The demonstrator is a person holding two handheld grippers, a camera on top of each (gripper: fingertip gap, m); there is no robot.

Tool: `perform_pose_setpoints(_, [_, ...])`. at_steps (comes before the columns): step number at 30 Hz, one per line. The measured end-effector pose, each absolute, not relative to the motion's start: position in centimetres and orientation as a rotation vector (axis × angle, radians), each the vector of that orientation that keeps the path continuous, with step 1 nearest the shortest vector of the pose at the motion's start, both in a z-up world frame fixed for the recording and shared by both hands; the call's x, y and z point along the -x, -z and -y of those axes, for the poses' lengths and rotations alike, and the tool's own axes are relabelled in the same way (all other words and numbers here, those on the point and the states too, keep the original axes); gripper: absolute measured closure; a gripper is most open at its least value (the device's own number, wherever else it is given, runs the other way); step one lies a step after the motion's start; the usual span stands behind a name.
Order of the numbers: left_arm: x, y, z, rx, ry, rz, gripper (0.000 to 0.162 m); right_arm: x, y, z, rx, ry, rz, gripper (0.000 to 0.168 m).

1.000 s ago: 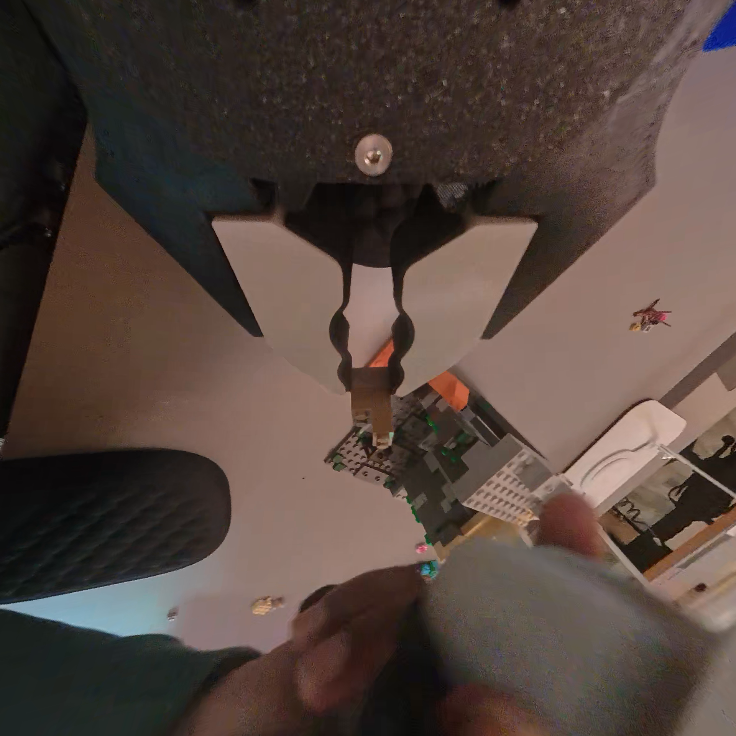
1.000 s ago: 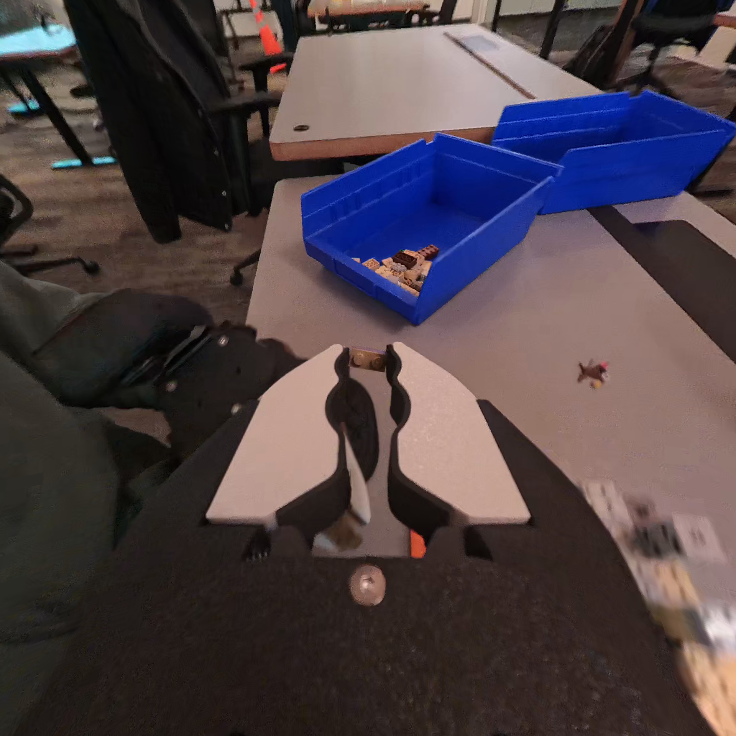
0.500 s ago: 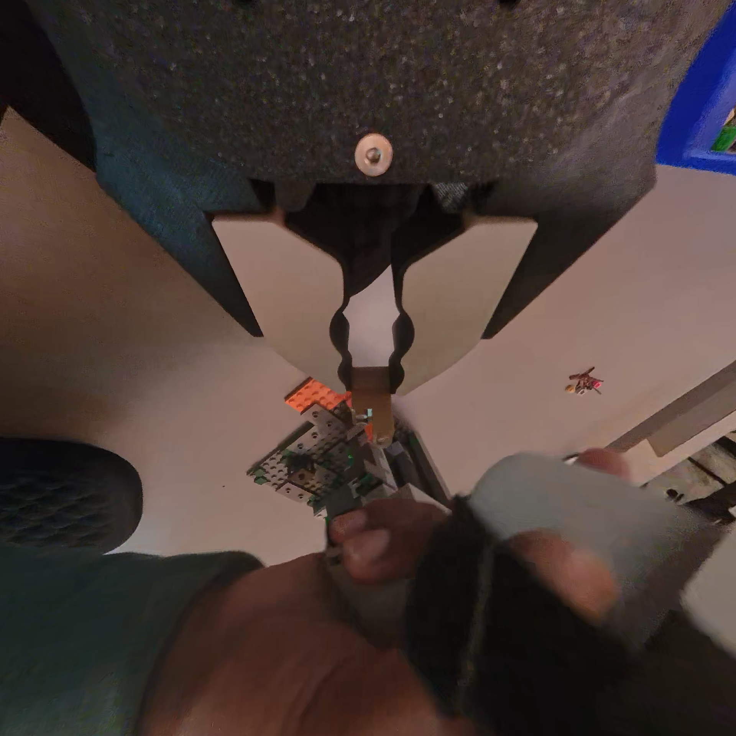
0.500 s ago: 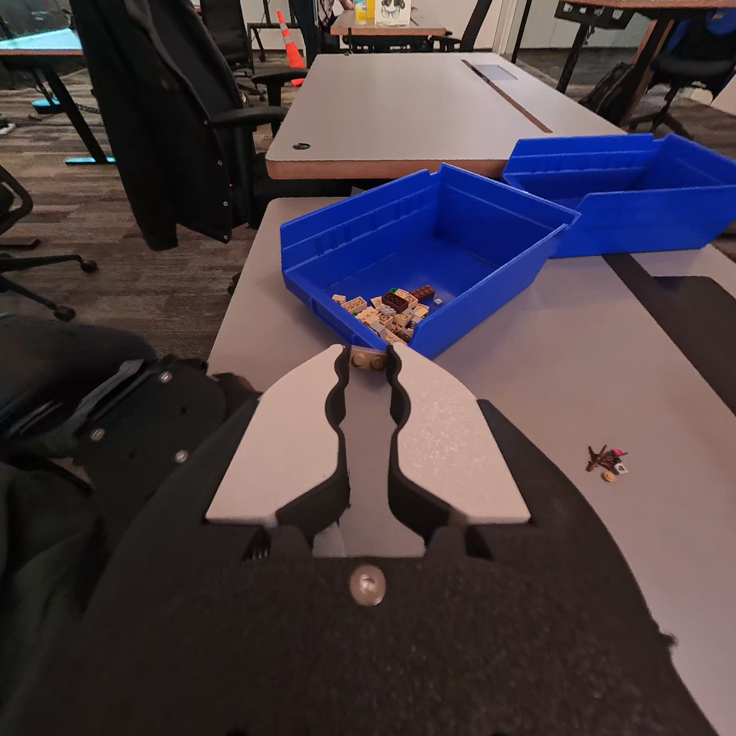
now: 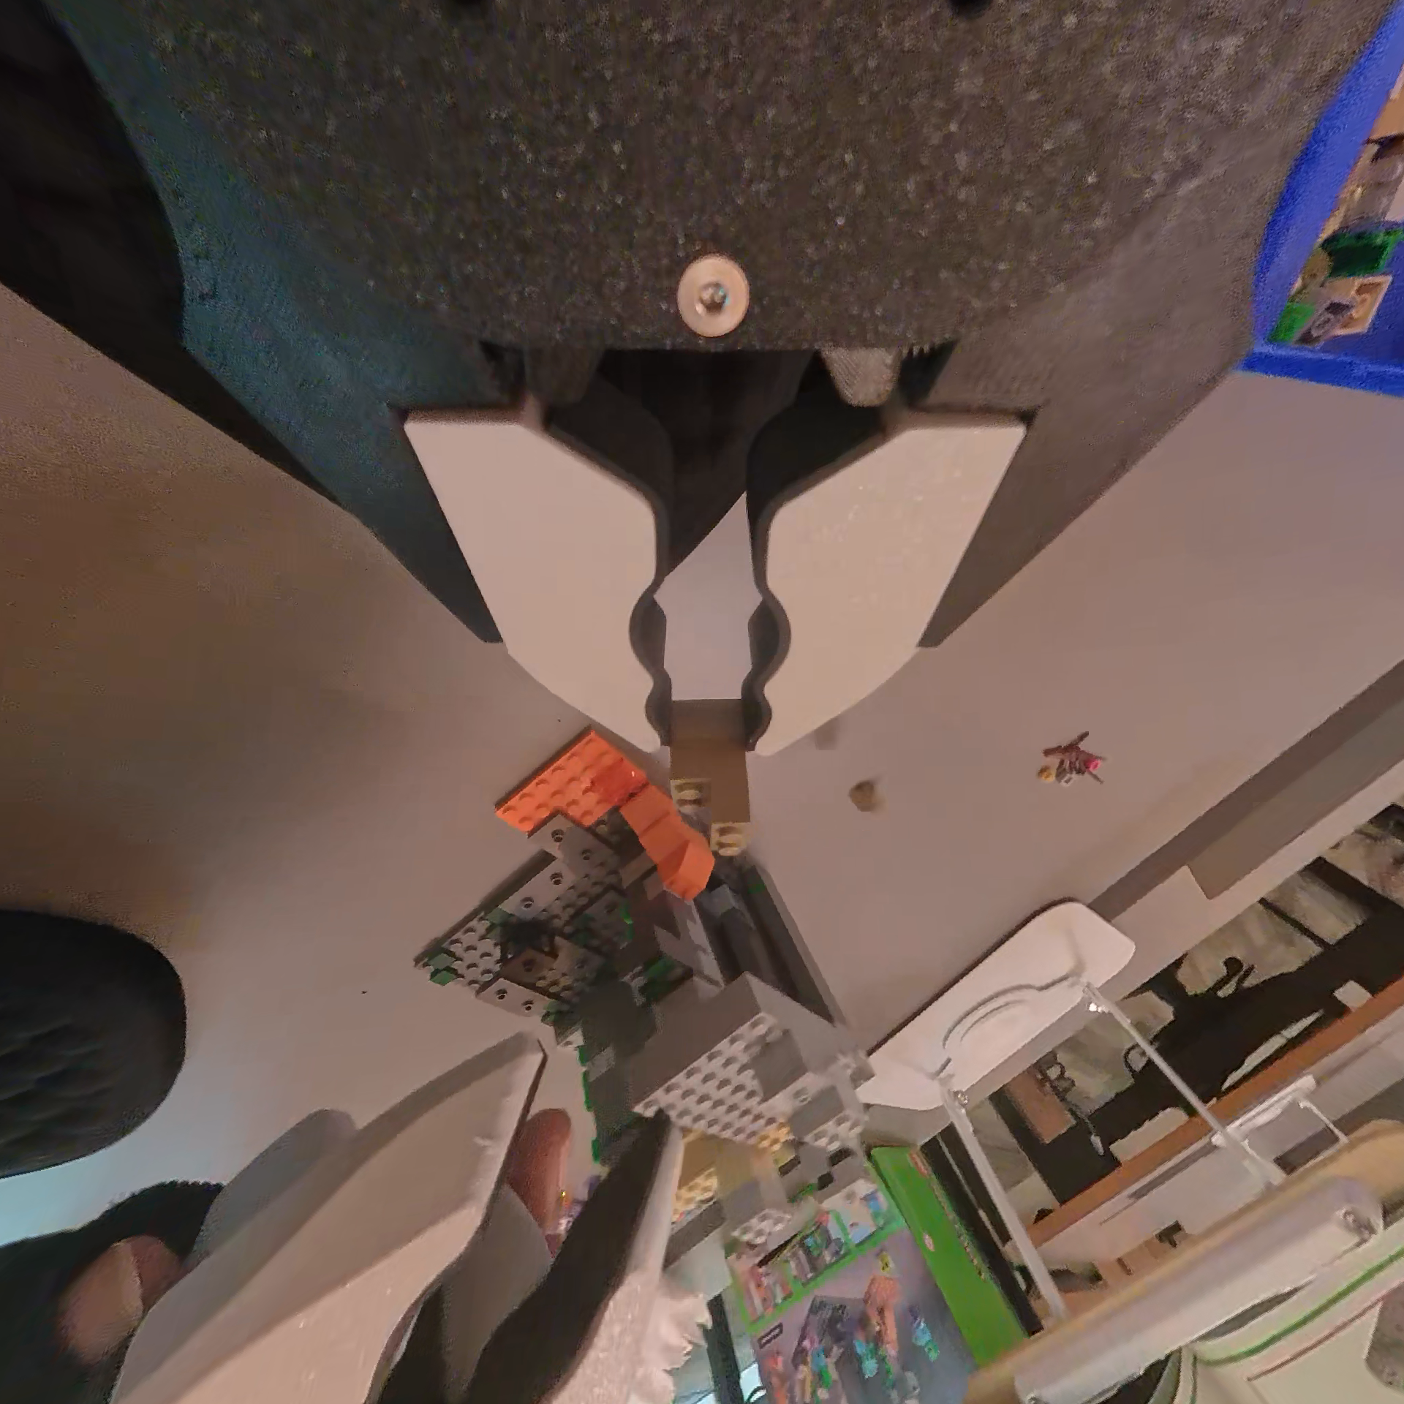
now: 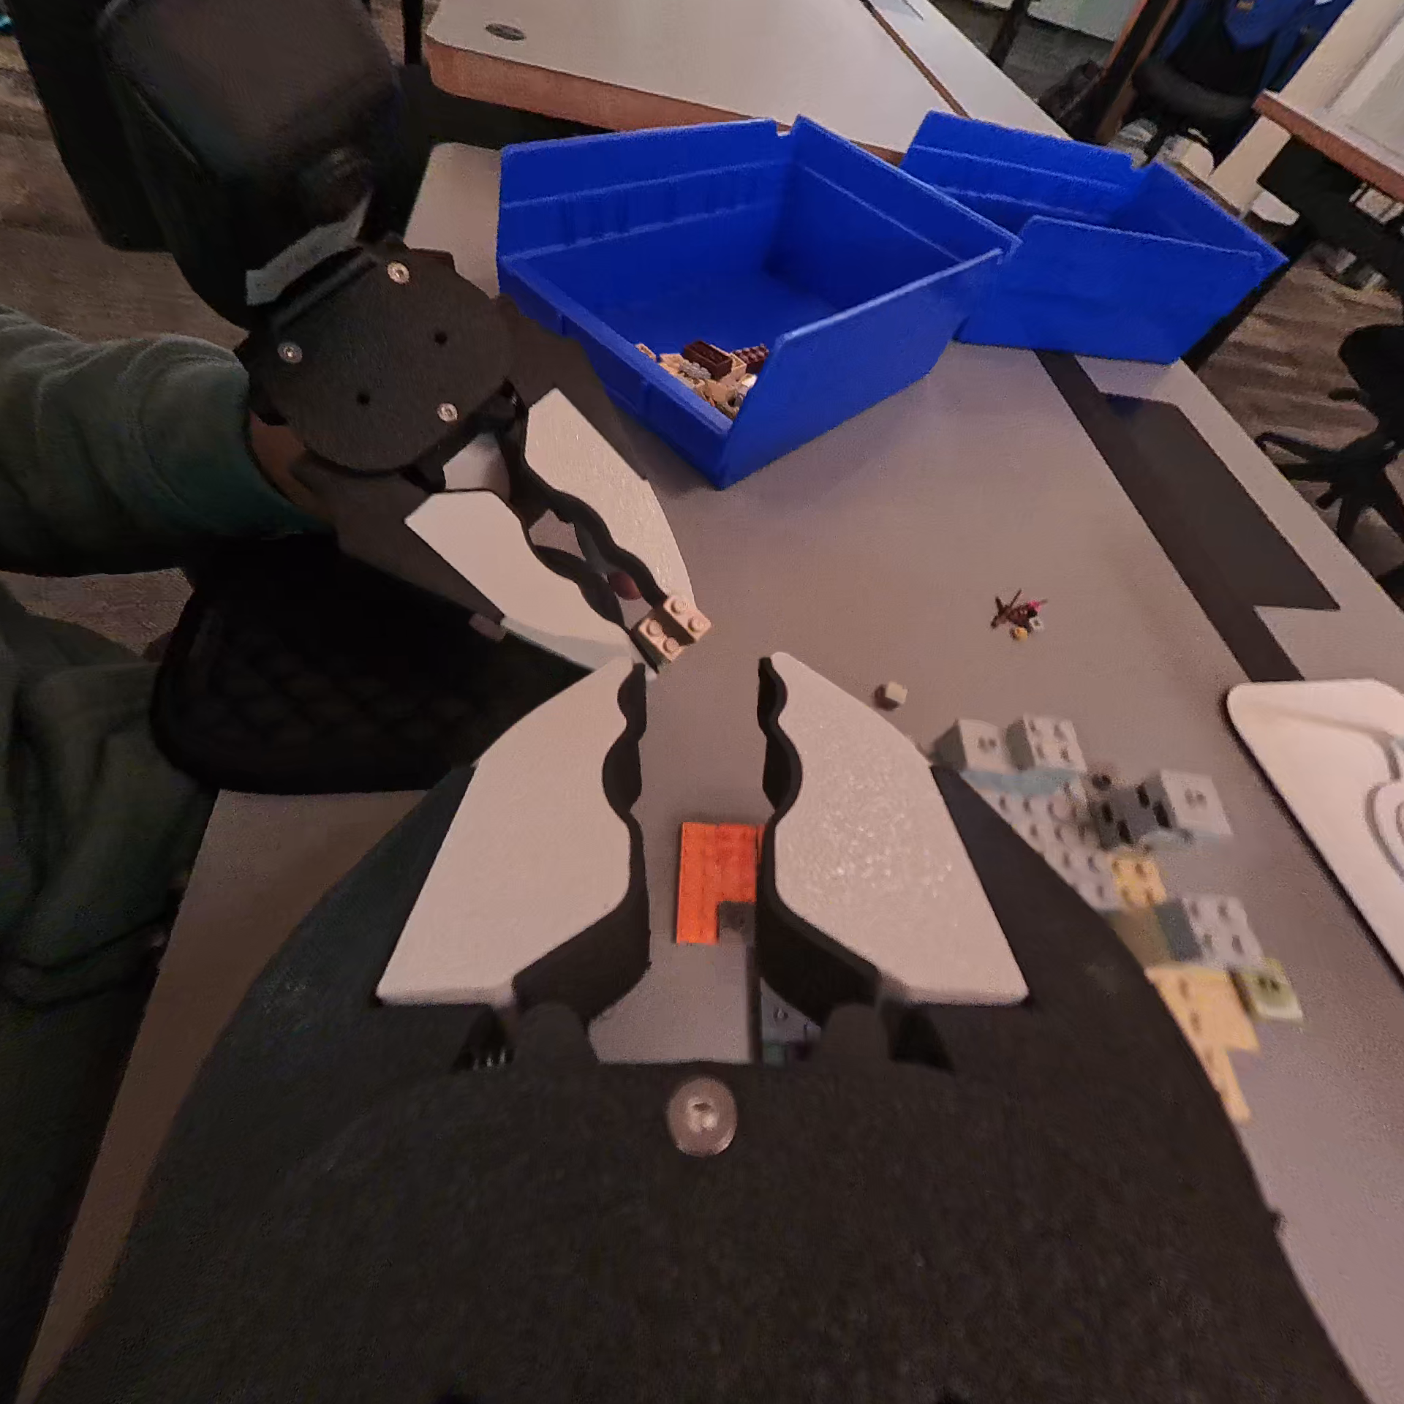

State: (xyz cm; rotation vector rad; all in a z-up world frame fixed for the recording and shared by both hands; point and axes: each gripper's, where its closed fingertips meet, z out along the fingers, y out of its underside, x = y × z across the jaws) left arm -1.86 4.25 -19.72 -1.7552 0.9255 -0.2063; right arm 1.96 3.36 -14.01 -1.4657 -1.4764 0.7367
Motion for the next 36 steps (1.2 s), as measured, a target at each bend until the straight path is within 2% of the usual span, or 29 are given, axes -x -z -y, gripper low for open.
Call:
perform_pose_setpoints(5, [-0.6,18.8,-2.8,1.662,0.255,-1.020,0.145,-3.3,15.5,-2.2,1.523,-0.741,1.413,0.141])
perform_pose_setpoints(11, [-2.6,18.3,-2.6,1.489,-0.106,-1.185,0.145,-2.5,16.3,-1.1,1.736,-0.916,1.201,0.135])
perform_pose_setpoints(12, [-2.9,18.1,-2.5,1.461,-0.146,-1.200,0.145,-2.6,16.5,-1.3,1.763,-0.903,1.180,0.136])
perform_pose_setpoints(14, [-3.2,17.9,-2.5,1.424,-0.225,-1.222,0.145,-2.9,16.6,-1.4,1.791,-0.913,1.164,0.149])
perform_pose_setpoints(16, [-3.5,17.9,-2.4,1.414,-0.214,-1.240,0.145,-3.2,16.4,-1.1,1.792,-0.952,1.173,0.151])
perform_pose_setpoints(19, [-4.2,17.5,-1.4,1.458,0.019,-1.239,0.145,-3.6,15.8,-0.3,1.747,-1.127,1.182,0.151])
perform_pose_setpoints(22, [-4.8,16.7,0.5,1.554,0.543,-1.170,0.144,-4.2,14.8,1.1,1.638,-1.363,1.213,0.150])
perform_pose_setpoints(24, [-4.3,16.4,0.8,1.599,0.754,-1.100,0.145,-5.0,13.8,1.2,1.536,-1.448,1.202,0.168])
perform_pose_setpoints(25, [-3.9,16.3,0.8,1.611,0.823,-1.070,0.145,-5.5,13.3,1.2,1.508,-1.471,1.191,0.168])
perform_pose_setpoints(30, [-2.9,17.5,0.4,1.652,0.724,-1.103,0.145,-4.9,15.5,0.4,1.540,-1.082,1.324,0.168])
perform_pose_setpoints(31, [-3.3,18.0,0.7,1.660,0.712,-1.146,0.145,-4.6,15.6,0.4,1.504,-1.010,1.362,0.165])
perform_pose_setpoints(32, [-3.7,18.4,1.1,1.665,0.703,-1.188,0.145,-4.3,15.7,0.5,1.474,-0.945,1.398,0.150])
perform_pose_setpoints(33, [-4.0,18.7,1.4,1.664,0.693,-1.227,0.145,-4.0,15.9,0.6,1.453,-0.895,1.449,0.148])
perform_pose_setpoints(36, [-4.4,19.3,1.9,1.669,0.652,-1.310,0.144,-3.8,16.7,1.6,1.413,-0.838,1.623,0.152])
